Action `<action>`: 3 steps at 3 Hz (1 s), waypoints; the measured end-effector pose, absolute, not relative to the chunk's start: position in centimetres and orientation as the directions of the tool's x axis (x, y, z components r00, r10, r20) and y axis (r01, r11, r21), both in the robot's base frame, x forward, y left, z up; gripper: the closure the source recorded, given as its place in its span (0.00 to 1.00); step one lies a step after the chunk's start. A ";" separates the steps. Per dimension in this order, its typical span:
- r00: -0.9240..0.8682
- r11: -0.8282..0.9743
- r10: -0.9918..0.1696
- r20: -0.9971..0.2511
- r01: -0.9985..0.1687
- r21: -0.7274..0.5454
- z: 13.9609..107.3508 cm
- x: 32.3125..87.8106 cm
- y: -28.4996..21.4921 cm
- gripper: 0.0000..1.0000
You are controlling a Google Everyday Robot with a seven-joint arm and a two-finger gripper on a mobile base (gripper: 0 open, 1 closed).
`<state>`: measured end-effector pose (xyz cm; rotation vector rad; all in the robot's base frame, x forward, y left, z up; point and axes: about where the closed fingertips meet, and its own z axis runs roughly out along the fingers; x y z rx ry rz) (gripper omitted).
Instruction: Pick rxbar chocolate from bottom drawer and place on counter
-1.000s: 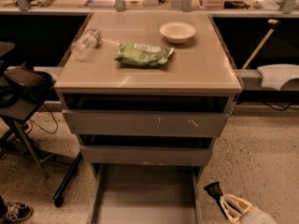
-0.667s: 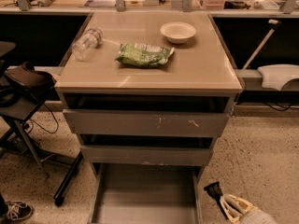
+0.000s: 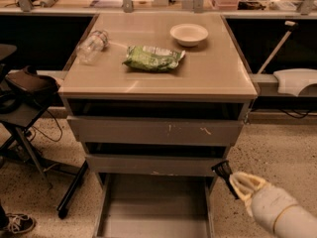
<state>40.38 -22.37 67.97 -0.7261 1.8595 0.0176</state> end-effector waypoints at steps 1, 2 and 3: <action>-0.130 0.794 -0.494 -0.860 -0.471 -0.384 80.0 46.4 -19.3 1.00; -0.057 0.787 -0.514 -0.856 -0.430 -0.444 90.6 51.0 -15.8 1.00; -0.011 0.749 -0.558 -0.830 -0.437 -0.498 94.0 51.6 -12.4 1.00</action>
Offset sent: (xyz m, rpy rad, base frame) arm 0.1683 0.1233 0.3854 -0.1520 -0.3193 0.0014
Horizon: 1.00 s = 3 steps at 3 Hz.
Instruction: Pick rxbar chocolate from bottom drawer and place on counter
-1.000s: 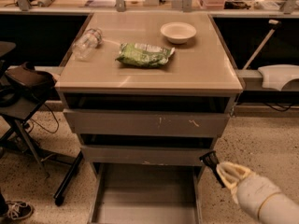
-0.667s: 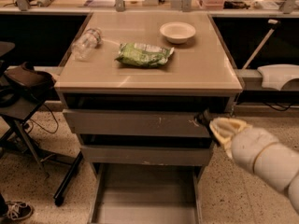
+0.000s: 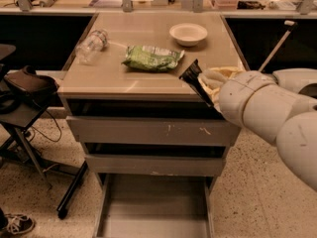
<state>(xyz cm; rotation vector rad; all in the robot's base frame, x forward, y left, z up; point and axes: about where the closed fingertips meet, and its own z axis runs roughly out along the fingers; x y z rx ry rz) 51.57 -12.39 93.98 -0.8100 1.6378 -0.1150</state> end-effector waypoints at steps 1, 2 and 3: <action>-0.012 0.749 -0.559 -0.829 -0.437 -0.499 93.9 51.6 -12.4 1.00; 0.013 0.753 -0.554 -0.833 -0.420 -0.507 95.5 53.7 -13.0 1.00; 0.082 0.785 -0.541 -0.837 -0.308 -0.538 103.4 58.0 -16.3 1.00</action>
Offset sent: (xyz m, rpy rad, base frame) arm 0.1789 -0.0286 0.0955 0.0459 -0.1869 -0.0266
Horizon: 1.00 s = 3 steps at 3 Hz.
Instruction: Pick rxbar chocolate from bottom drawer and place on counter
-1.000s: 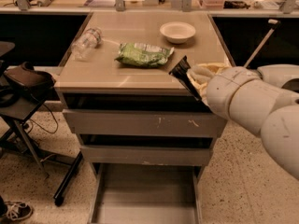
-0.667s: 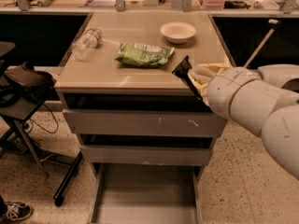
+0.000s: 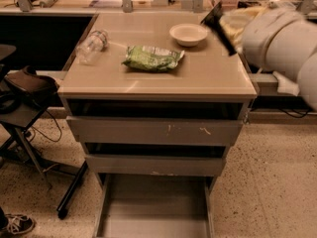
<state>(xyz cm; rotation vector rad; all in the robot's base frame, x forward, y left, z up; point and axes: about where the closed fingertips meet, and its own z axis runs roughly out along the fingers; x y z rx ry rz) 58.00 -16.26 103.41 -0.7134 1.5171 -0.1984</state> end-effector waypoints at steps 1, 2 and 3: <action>0.122 0.811 -0.529 -0.840 -0.219 -0.543 108.9 62.4 -20.0 1.00; 0.053 0.834 -0.517 -0.854 -0.193 -0.517 107.0 69.1 -24.4 1.00; -0.031 0.828 -0.513 -0.858 -0.281 -0.485 101.3 76.1 -21.6 1.00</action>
Offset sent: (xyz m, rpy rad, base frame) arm 0.2911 0.0007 -0.0076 0.0344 0.0494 -0.0723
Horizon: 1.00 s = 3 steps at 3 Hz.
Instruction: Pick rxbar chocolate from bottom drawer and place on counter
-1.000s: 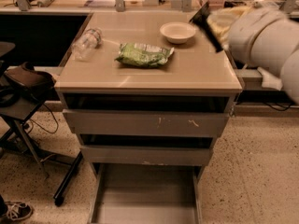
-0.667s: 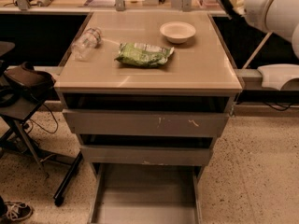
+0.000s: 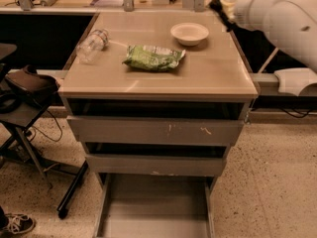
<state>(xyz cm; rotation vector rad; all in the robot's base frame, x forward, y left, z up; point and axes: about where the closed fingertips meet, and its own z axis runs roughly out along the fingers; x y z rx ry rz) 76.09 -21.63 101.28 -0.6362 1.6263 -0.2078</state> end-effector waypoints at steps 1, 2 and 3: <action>-0.037 0.775 -0.541 -0.840 -0.410 -0.481 97.6 78.5 -15.9 1.00; -0.016 0.708 -0.592 -0.805 -0.487 -0.511 96.0 76.3 -13.9 1.00; -0.044 0.682 -0.626 -0.779 -0.515 -0.519 93.6 71.7 -15.0 1.00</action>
Offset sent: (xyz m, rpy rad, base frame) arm -0.0435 0.0822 -0.0963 -0.1882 0.1921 0.2825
